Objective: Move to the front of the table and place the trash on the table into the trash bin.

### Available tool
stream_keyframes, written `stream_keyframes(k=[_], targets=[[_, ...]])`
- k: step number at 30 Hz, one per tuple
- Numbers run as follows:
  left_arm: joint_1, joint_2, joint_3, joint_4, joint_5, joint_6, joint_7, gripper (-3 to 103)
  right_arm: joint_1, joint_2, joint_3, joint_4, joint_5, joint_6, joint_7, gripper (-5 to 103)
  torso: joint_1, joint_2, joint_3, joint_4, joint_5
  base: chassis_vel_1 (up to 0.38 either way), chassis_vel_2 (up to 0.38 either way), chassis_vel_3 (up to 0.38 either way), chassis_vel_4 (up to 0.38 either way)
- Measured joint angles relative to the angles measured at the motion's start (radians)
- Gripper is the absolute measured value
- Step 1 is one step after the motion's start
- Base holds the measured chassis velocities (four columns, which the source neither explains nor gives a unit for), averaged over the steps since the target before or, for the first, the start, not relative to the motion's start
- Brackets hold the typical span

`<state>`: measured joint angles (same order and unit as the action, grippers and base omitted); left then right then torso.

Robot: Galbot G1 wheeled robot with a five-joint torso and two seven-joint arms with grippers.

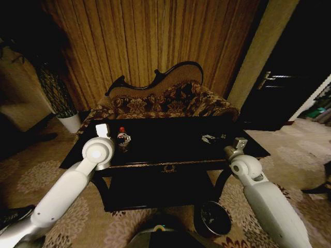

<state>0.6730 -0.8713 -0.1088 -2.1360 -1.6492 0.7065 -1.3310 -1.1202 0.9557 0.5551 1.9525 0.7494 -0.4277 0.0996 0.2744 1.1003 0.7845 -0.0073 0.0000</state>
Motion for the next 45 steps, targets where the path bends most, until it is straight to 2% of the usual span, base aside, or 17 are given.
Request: stream_keyframes(k=[32, 34, 36, 37, 40, 42, 45], targets=[[-0.017, -0.043, 0.022, 0.051, -0.026, -0.008, 0.004, 100, 0.033, 0.003, -0.012, -0.010, 0.021, 0.003, -0.001, 100, 0.000, 0.000, 0.000, -0.0001, 0.0001, 0.000, 0.000, 0.000, 0.000], [-0.014, -0.046, 0.017, 0.051, -0.040, -0.009, 0.005, 102, 0.036, 0.001, -0.011, -0.009, 0.026, 0.003, -0.001, 100, 0.000, 0.000, 0.000, 0.0000, 0.0001, 0.000, 0.000, 0.000, 0.000], [-0.004, -0.052, 0.013, 0.053, -0.049, -0.010, 0.006, 94, 0.040, 0.000, -0.008, -0.007, 0.041, 0.002, 0.002, 100, 0.000, 0.000, 0.000, 0.0000, 0.0001, 0.000, 0.000, 0.000, 0.000], [-0.004, -0.052, 0.013, 0.053, -0.049, -0.010, 0.006, 94, 0.040, 0.000, -0.008, -0.007, 0.041, 0.002, 0.002, 100, 0.000, 0.000, 0.000, 0.0000, 0.0001, 0.000, 0.000, 0.000, 0.000], [0.009, -0.059, 0.008, 0.055, -0.051, -0.010, 0.005, 78, 0.039, -0.006, -0.003, -0.001, 0.052, 0.000, 0.004, 100, 0.000, 0.000, 0.000, 0.0000, 0.0000, 0.000, 0.000, 0.000, 0.000], [0.011, -0.059, 0.006, 0.055, -0.052, -0.010, 0.004, 78, 0.038, -0.007, -0.002, -0.001, 0.052, 0.000, 0.004, 100, 0.000, 0.000, 0.000, 0.0000, 0.0000, 0.000, 0.000, 0.000, 0.000], [0.011, -0.060, 0.002, 0.055, -0.053, -0.010, 0.004, 62, 0.034, -0.008, 0.000, 0.000, 0.053, -0.001, 0.004, 100, 0.000, 0.000, 0.000, 0.0000, 0.0001, 0.000, 0.000, 0.000, 0.000]])
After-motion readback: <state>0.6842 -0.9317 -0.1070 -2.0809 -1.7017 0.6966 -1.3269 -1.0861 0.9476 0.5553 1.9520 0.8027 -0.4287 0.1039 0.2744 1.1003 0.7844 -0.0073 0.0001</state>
